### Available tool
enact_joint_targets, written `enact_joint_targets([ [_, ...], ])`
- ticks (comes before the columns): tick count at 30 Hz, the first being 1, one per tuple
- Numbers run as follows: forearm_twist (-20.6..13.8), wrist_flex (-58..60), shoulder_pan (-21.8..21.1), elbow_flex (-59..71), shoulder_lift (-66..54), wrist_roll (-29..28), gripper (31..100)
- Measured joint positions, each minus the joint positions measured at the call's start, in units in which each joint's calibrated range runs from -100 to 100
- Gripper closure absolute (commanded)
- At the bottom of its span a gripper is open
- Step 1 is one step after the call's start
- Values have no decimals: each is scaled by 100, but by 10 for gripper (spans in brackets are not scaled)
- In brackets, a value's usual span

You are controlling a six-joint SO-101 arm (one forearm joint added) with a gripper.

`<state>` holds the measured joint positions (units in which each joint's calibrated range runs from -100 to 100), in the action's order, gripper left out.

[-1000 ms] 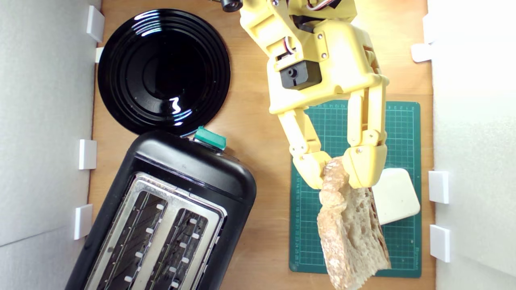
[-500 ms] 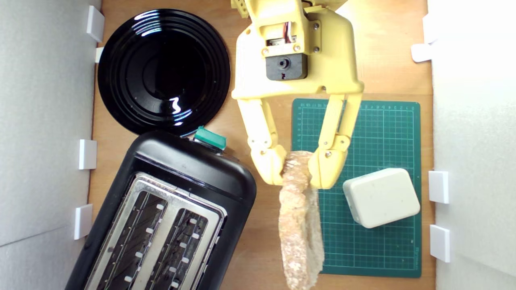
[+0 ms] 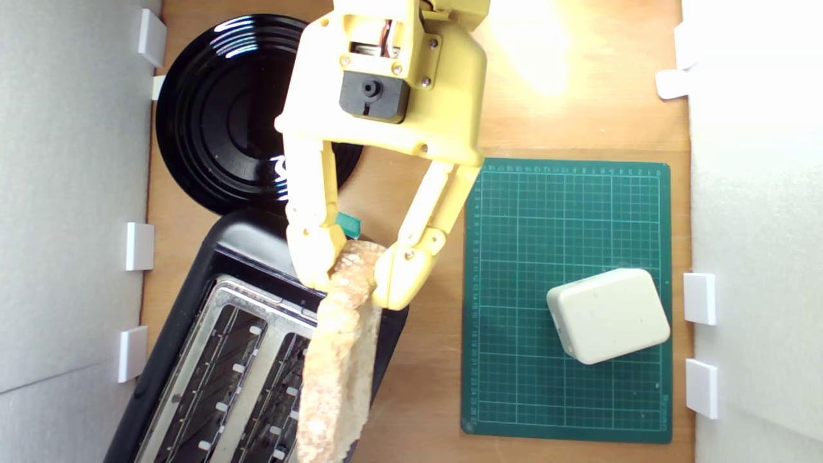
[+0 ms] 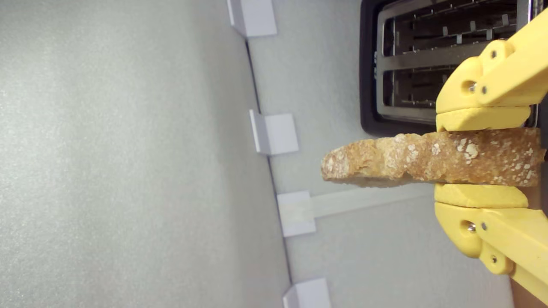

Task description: Pick bread and place in toaster

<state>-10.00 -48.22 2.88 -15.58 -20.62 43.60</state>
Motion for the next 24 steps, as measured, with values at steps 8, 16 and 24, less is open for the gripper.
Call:
enact_joint_targets([
  [8,-44,-59,449,-148,353,316,719],
  [16,-27,-686,632,-342,353,621,719],
  [24,-44,-1153,732,-925,764,787,719],
])
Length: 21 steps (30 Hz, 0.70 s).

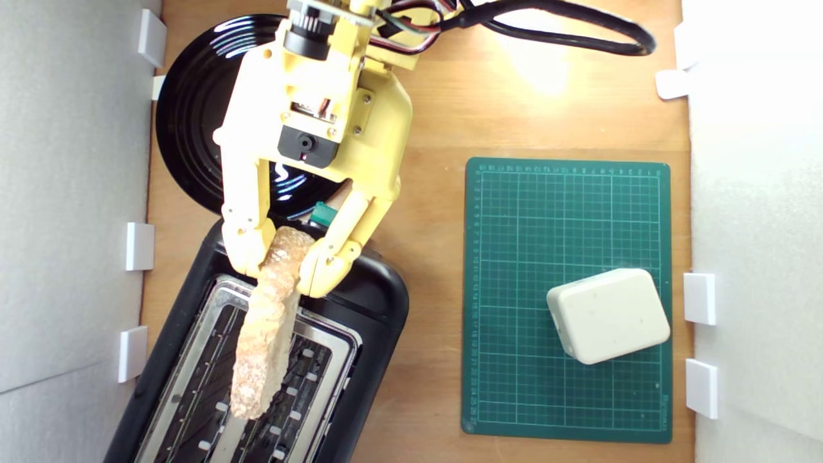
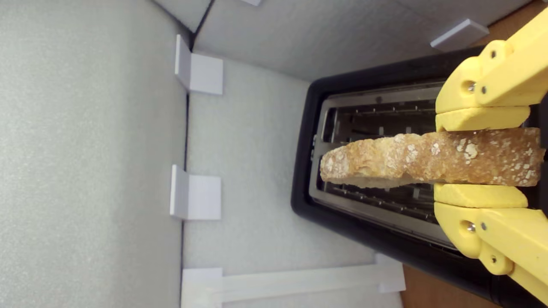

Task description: Pick bread and place in toaster

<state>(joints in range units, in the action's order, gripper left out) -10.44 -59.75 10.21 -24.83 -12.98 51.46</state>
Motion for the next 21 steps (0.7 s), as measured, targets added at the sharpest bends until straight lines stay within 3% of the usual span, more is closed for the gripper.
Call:
enact_joint_targets([
  [6,-44,-17,403,-65,118,212,719],
  [21,9,-17,577,-65,512,233,720],
])
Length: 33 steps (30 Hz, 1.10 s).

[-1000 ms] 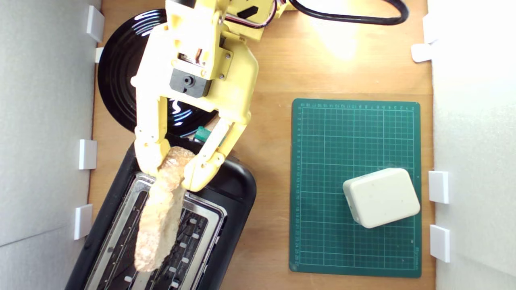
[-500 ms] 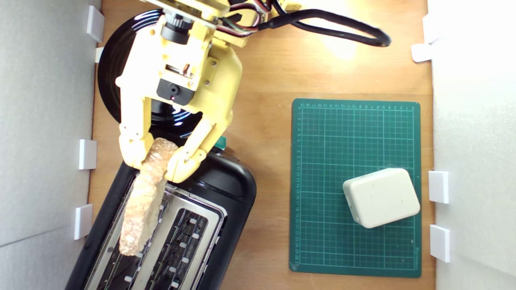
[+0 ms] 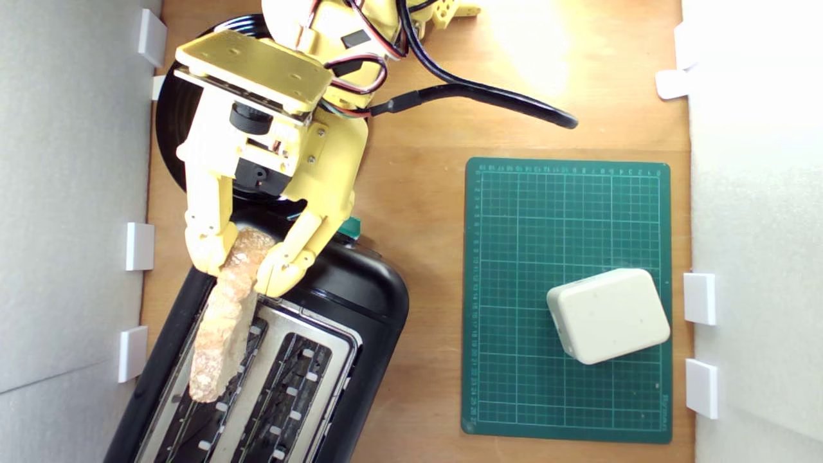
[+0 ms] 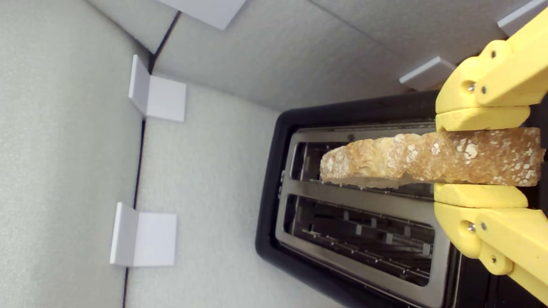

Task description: Pick bread and place in toaster

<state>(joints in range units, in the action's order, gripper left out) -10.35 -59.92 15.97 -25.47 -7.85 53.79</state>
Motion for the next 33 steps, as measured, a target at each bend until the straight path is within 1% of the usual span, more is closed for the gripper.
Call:
enact_joint_targets([
  [17,-36,42,0,-55,227,0,720],
  [33,-44,102,18,-786,1142,0,720],
])
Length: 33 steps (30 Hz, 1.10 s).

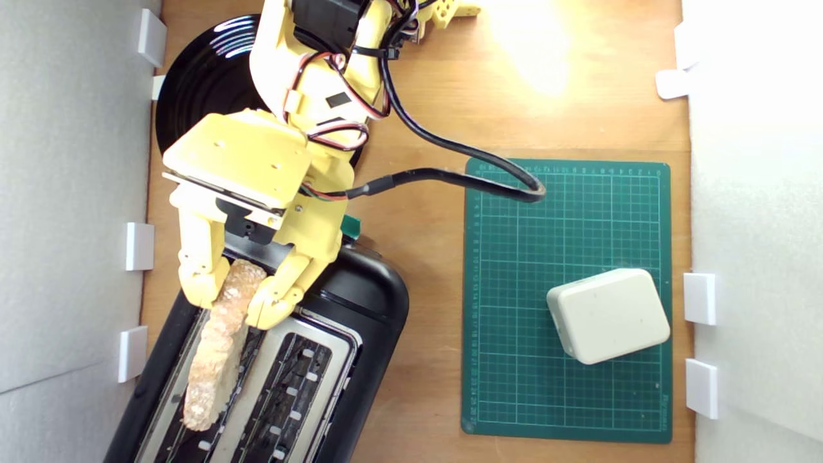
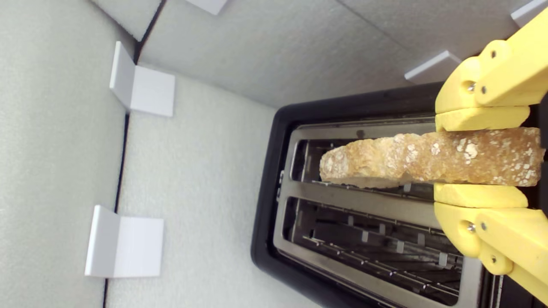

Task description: Pick bread and place in toaster

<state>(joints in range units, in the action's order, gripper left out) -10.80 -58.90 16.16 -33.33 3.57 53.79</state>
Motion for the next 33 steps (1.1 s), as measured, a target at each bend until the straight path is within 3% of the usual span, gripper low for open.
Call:
enact_joint_targets([
  [7,0,153,0,-92,395,0,720],
  [14,-213,161,-9,-185,806,0,720],
  [28,-213,169,-110,-324,1134,5,710],
  [30,-213,169,-110,-324,1134,5,682],
  [33,-213,169,-110,-324,1134,5,587],
])
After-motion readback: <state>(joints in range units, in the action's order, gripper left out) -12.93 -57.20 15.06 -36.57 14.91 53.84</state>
